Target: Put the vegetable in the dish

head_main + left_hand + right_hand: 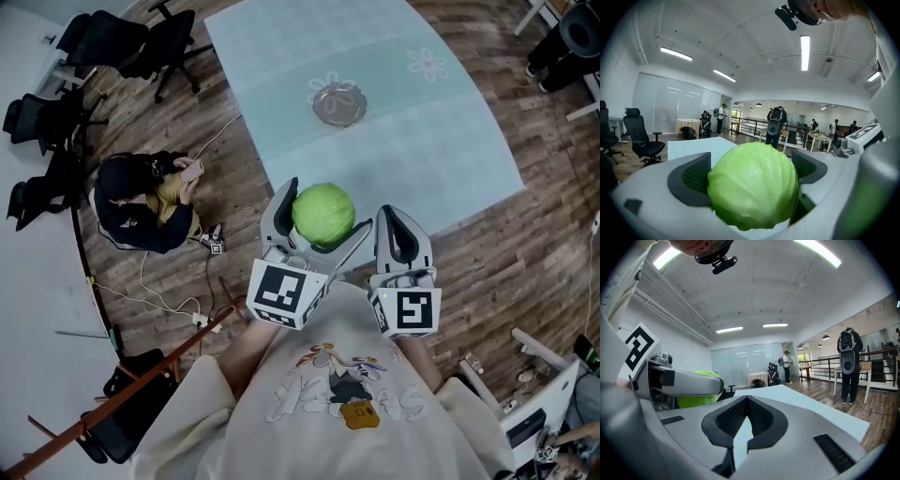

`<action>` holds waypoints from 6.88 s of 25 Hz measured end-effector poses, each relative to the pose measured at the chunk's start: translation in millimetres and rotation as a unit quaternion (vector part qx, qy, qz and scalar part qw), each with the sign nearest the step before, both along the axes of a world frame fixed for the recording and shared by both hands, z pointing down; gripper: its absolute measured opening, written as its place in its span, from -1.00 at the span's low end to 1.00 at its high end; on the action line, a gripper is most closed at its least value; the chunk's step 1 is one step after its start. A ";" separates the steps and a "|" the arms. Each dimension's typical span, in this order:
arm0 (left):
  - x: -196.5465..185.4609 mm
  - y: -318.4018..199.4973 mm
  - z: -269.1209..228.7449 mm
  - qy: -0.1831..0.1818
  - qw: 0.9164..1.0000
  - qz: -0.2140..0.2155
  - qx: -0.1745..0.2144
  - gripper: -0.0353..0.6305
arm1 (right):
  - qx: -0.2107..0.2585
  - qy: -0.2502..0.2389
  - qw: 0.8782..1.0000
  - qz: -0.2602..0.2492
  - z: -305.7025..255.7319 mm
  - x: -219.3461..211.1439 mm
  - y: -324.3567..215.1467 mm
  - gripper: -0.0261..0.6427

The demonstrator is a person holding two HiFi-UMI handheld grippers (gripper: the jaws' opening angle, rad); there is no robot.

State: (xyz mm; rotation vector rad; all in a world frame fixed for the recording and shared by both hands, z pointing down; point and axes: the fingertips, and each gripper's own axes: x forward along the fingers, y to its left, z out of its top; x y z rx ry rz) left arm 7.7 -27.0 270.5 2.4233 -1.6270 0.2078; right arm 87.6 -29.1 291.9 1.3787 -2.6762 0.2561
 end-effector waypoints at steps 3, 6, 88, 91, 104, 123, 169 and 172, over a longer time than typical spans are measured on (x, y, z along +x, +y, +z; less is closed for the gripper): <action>-5.9 -12.9 1.4 0.001 1.000 -0.001 -0.001 0.73 | 0.000 0.007 1.000 -0.009 -1.5 -5.3 -10.7 -0.85; -11.6 -24.2 5.4 0.003 1.000 0.000 -0.005 0.73 | 0.003 0.013 1.000 -0.011 -2.4 -9.4 -20.2 -0.85; -40.6 -333.0 279.2 -0.053 0.988 0.098 -0.103 0.73 | -0.124 0.065 0.988 0.068 218.4 -56.7 -275.9 -0.85; -38.5 -339.3 288.7 -0.062 0.987 0.103 -0.110 0.73 | -0.126 0.063 0.988 0.069 222.8 -56.7 -282.4 -0.85; -28.5 -353.8 318.1 -0.112 0.979 0.103 -0.134 0.73 | -0.143 0.058 0.985 0.079 234.5 -40.2 -283.9 -0.85; -33.6 -346.9 296.9 -0.114 0.985 0.079 -0.105 0.72 | -0.134 0.052 0.986 0.083 220.2 -29.3 -275.0 -0.85; -57.2 -199.8 153.6 -0.083 0.993 -0.026 -0.078 -0.88 | -0.079 0.030 0.995 0.053 109.4 -25.5 -172.0 -0.85; -58.5 -183.7 141.2 -0.081 0.993 -0.032 -0.074 -0.88 | -0.072 0.031 0.996 0.050 101.0 -22.7 -160.6 -0.85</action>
